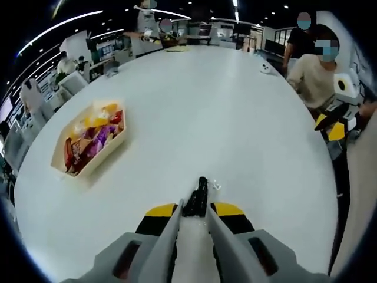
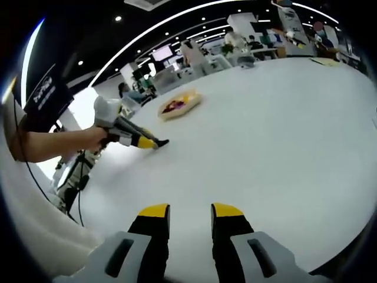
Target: Place the target food into the container with the food tongs after gripping and lifting it, then release it inside without dropping or visibly crushing the food.
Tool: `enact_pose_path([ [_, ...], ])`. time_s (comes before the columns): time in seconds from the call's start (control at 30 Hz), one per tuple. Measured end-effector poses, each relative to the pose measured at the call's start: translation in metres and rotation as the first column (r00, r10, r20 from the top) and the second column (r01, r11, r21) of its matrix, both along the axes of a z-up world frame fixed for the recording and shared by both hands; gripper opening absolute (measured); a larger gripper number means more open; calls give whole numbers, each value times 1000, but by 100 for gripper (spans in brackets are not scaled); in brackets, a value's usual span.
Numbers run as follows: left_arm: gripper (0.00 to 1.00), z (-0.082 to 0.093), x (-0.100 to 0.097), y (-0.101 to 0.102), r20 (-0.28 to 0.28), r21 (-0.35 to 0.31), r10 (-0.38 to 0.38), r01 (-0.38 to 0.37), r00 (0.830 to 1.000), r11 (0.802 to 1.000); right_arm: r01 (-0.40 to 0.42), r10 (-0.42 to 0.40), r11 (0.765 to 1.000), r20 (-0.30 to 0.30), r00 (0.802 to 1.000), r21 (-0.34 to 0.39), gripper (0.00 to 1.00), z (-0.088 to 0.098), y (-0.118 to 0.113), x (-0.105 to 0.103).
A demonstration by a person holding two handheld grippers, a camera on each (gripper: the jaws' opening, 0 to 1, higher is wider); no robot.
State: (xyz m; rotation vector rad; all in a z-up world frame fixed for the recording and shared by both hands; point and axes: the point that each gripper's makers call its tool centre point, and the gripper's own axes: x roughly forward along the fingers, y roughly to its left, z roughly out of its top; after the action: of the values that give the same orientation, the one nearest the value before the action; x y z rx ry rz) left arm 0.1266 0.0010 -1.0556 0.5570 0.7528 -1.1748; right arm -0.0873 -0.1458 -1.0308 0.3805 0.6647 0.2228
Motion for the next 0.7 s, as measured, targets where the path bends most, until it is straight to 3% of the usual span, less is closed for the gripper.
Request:
enact_pose_path([
  [0.07, 18, 0, -3, -1, -31, -2, 13, -13, 999, 1000, 8, -8, 1000, 1, 1000, -2, 28, 0, -2, 0],
  [0.3, 18, 1, -2, 1, -58, -21, 64, -65, 996, 998, 22, -22, 1000, 13, 1000, -20, 27, 3, -8, 3],
  [0.6, 18, 14, 4, 10, -62, -87, 136, -141, 989, 986, 8, -8, 1000, 6, 1000, -21, 27, 2, -5, 4],
  [0.7, 18, 21, 12, 15, -40, -116, 168, -172, 985, 978, -5, 5, 1000, 2, 1000, -18, 27, 1, -1, 5],
])
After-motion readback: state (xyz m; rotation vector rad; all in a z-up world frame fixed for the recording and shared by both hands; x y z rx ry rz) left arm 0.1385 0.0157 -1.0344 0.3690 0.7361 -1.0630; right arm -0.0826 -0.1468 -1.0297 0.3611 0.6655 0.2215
